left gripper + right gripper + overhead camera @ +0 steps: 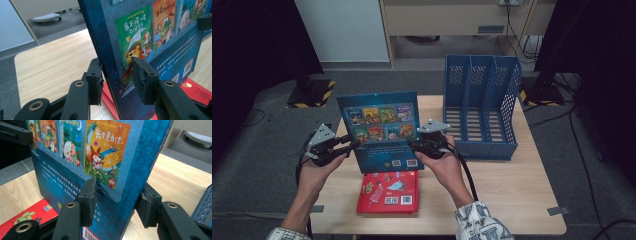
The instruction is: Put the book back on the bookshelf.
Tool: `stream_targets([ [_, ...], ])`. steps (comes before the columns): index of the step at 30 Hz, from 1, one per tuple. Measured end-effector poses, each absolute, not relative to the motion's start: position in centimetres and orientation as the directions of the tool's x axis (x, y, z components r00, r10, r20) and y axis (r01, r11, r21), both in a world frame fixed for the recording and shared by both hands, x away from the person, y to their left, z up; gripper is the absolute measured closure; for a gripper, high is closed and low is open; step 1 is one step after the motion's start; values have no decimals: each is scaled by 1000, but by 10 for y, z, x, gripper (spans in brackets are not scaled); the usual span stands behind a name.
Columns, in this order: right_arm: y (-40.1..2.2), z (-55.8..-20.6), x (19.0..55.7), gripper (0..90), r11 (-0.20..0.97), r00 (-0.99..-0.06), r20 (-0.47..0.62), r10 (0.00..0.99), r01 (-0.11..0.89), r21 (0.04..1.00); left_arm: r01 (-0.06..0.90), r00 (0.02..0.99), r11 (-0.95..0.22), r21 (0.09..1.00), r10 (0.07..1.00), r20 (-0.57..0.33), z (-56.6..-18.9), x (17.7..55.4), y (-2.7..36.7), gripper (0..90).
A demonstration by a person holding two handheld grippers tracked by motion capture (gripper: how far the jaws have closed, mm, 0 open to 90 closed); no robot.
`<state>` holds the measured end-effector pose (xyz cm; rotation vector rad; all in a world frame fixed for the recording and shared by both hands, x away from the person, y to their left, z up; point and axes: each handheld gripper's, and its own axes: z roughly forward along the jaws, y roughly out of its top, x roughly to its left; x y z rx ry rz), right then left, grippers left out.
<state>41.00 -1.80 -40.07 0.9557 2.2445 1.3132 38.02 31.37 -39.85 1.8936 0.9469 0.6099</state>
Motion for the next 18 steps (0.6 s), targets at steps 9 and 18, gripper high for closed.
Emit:
stream_targets([
  [9,-16,-394,412,560,355,-693,-15,721,350,867,346,566,-302,888,822,59,-392,384,309,601],
  [18,-15,-395,410,574,360,-702,-15,712,347,866,349,563,-280,894,826,38,-390,386,311,588],
])
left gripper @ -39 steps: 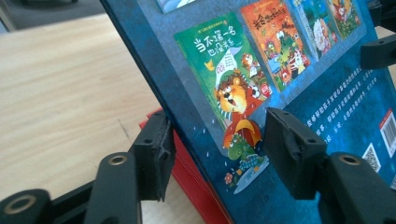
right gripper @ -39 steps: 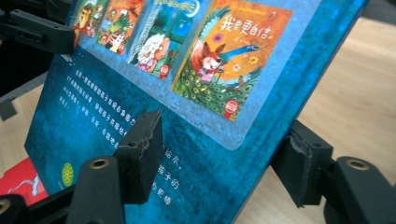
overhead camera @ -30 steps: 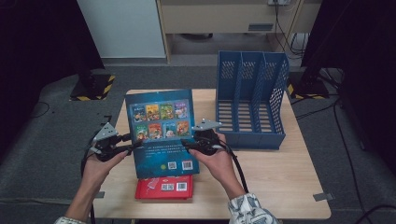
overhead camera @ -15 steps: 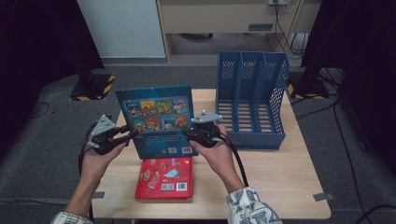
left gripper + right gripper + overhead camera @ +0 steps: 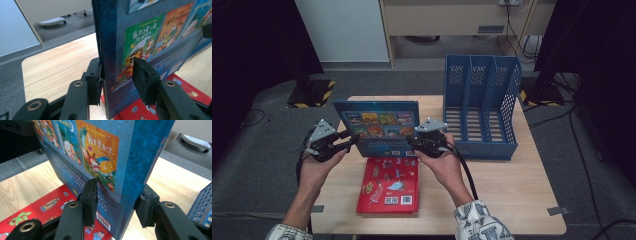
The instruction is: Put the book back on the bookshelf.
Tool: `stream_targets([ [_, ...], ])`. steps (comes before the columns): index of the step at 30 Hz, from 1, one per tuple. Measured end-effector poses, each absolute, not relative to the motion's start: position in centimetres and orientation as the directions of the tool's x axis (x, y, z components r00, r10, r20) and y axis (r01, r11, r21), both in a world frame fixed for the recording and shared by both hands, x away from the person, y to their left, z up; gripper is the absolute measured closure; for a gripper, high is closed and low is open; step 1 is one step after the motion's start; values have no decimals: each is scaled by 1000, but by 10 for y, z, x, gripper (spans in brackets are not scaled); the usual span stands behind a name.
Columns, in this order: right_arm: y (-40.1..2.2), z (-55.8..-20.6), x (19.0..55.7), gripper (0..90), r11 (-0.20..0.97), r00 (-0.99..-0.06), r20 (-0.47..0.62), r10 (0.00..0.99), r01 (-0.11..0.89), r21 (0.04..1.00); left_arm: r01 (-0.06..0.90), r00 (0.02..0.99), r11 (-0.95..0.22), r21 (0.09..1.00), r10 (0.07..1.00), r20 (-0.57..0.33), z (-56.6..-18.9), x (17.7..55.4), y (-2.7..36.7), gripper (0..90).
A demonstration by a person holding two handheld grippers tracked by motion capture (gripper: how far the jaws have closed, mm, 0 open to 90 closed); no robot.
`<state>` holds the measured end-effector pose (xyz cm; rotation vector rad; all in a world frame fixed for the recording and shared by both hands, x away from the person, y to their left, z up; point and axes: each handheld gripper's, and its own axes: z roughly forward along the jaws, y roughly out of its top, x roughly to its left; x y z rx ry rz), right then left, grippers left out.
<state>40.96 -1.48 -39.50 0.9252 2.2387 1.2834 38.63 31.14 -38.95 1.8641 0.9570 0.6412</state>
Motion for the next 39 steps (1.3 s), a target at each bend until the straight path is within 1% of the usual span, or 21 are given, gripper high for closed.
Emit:
stream_targets([
  [4,-16,-393,407,590,347,-704,3,711,354,869,353,559,-264,898,829,23,-389,388,312,584],
  [8,-17,-390,403,610,354,-711,-11,704,337,873,357,561,-265,896,828,21,-393,390,313,579],
  [11,-18,-392,402,622,359,-718,-5,696,343,868,358,557,-255,898,830,14,-394,390,313,572],
  [20,-21,-386,395,653,339,-733,13,680,331,881,352,561,-240,905,828,1,-389,391,313,556],
  [23,-23,-389,392,669,342,-739,20,674,336,878,366,565,-256,895,825,5,-394,393,313,551],
  [26,-22,-392,389,681,338,-744,30,667,339,878,356,563,-237,904,827,-4,-396,393,314,545],
  [30,-22,-394,387,695,333,-753,41,657,339,880,358,558,-223,907,829,-17,-395,395,312,496],
  [32,-22,-394,384,702,331,-755,41,655,335,882,354,566,-222,909,824,-20,-396,395,313,494],
  [39,-22,-396,376,680,318,-776,43,629,307,897,348,578,-235,908,816,-11,-395,396,314,482],
])
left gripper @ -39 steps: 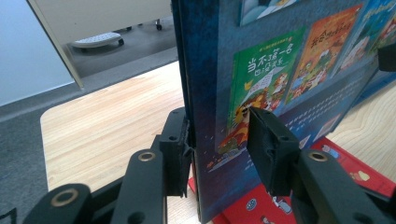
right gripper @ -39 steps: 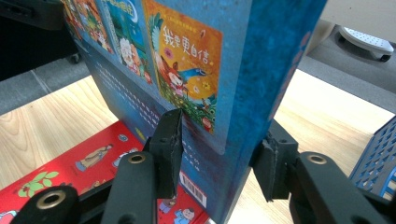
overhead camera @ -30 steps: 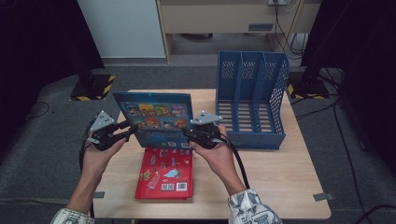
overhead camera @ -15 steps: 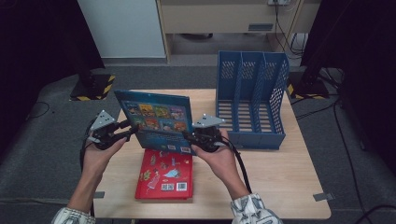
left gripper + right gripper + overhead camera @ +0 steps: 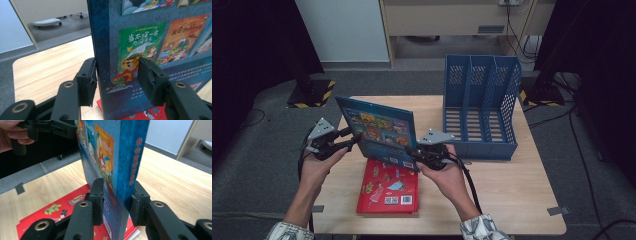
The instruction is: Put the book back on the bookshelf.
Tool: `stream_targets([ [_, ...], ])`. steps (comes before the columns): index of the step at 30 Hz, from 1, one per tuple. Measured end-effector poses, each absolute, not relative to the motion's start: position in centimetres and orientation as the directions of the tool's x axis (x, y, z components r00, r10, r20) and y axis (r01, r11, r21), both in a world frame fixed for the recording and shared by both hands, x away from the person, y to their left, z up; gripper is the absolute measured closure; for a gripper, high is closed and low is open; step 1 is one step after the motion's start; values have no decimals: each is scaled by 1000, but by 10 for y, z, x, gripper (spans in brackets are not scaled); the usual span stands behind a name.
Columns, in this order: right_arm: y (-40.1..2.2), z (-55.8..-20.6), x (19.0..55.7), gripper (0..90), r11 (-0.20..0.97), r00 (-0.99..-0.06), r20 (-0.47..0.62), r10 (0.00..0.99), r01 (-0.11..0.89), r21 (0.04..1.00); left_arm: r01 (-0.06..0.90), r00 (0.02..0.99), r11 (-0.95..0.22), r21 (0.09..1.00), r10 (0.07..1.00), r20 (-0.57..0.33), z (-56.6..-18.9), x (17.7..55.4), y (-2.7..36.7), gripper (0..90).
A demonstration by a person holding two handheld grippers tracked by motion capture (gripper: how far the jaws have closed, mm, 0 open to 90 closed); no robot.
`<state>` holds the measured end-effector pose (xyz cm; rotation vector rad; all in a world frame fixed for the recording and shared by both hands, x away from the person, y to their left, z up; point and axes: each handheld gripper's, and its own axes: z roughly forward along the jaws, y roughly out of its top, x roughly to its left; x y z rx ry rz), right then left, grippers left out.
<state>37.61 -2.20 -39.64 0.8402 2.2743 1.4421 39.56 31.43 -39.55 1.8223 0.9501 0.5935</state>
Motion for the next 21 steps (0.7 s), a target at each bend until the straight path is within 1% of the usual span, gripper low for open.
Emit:
stream_targets([
  [2,-21,-396,375,672,318,-785,44,618,301,899,346,583,-235,908,812,-12,-396,396,313,441],
  [5,-16,-392,373,646,313,-807,39,590,272,910,338,590,-238,911,807,-8,-396,397,312,420],
  [6,-16,-392,373,646,313,-807,39,590,272,910,338,590,-238,911,807,-8,-396,397,312,417],
  [7,-13,-388,373,617,311,-817,29,576,253,916,338,591,-238,911,807,-8,-397,397,312,415],
  [9,-9,-385,373,587,316,-819,13,574,237,919,337,594,-239,911,804,-9,-397,397,313,413],
  [12,-6,-382,373,574,308,-819,2,573,217,926,338,595,-239,910,804,-10,-396,396,313,409],
  [14,-2,-378,375,548,294,-827,4,563,204,934,341,594,-236,910,805,-14,-396,397,311,397],
  [21,3,-369,379,534,272,-842,9,540,184,945,343,591,-234,910,806,-16,-396,398,310,391],
])
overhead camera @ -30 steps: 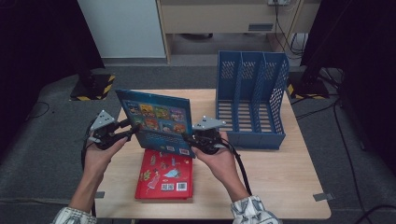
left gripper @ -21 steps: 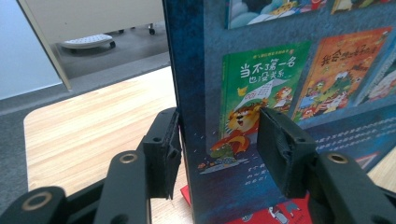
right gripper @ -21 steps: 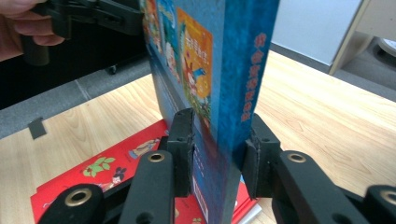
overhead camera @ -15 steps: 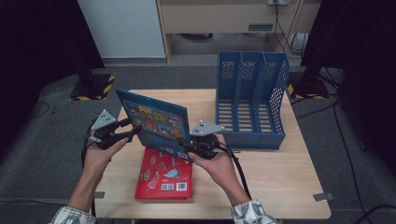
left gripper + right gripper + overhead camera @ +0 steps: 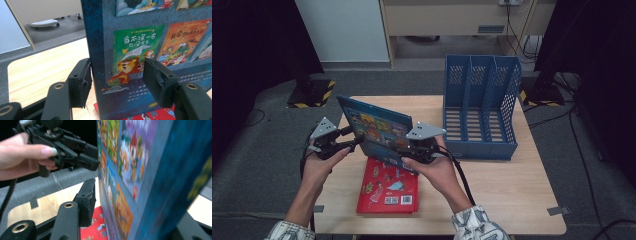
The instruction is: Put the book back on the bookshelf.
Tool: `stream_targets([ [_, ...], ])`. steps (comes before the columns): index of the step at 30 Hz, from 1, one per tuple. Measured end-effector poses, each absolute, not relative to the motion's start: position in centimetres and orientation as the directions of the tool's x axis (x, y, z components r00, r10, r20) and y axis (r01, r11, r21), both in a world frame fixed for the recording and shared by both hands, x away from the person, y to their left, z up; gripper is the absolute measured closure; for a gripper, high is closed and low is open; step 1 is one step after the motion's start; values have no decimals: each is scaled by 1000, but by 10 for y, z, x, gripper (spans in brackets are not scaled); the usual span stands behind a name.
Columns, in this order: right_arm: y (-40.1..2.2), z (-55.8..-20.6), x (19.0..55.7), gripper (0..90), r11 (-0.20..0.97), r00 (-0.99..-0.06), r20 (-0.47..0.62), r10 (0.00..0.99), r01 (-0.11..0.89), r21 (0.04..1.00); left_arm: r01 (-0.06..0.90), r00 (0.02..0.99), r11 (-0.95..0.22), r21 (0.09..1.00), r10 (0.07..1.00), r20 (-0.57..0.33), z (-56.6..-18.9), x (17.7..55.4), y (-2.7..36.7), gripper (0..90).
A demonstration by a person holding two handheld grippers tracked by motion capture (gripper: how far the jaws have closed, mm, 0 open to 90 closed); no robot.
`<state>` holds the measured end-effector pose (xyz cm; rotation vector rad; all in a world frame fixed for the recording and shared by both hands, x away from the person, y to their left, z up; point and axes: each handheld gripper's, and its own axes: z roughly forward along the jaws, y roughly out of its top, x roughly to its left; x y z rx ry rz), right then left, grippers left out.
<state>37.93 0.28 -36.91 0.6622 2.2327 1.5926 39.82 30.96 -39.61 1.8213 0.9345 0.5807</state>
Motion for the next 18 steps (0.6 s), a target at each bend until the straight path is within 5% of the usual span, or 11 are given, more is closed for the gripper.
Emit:
stream_targets([
  [18,7,-360,390,706,182,-856,42,516,157,971,346,603,-233,909,797,-25,-396,400,304,385],
])
